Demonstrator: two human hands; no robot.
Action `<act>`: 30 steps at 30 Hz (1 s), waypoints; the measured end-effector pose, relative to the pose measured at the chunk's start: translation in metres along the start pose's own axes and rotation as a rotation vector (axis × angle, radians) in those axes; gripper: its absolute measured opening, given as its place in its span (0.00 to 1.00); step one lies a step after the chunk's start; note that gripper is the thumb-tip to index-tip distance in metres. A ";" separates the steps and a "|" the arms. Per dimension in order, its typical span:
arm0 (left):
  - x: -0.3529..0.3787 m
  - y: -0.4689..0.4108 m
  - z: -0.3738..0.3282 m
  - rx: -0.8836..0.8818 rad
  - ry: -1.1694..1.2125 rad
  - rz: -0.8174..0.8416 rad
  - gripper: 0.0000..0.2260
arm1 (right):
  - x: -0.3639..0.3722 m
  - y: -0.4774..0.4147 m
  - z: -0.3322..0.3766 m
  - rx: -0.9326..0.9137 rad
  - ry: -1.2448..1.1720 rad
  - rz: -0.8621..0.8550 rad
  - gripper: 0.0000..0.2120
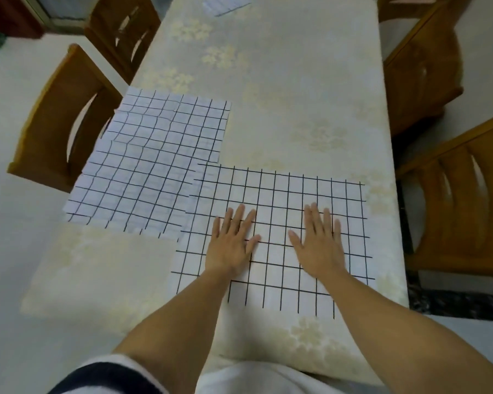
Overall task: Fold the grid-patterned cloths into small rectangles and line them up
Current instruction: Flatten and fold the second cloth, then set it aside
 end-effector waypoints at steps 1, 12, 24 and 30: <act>-0.002 0.002 0.002 -0.022 -0.013 0.017 0.29 | -0.001 0.000 -0.010 0.020 0.015 0.011 0.38; 0.025 0.059 -0.022 -0.024 -0.013 -0.065 0.28 | 0.021 0.078 0.074 -0.225 -0.072 -0.104 0.29; 0.008 0.071 -0.001 -0.009 -0.146 0.049 0.32 | 0.012 0.082 -0.049 0.019 -0.134 -0.054 0.37; -0.024 0.025 -0.032 0.173 -0.050 0.025 0.45 | -0.028 0.060 -0.081 0.481 -0.460 -0.157 0.39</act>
Point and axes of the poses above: each hand's wrist, its own y-axis away from the middle knuckle, its own x-axis out of the palm, z = x × y, the point moved 4 cm from there along -y, towards the middle knuckle
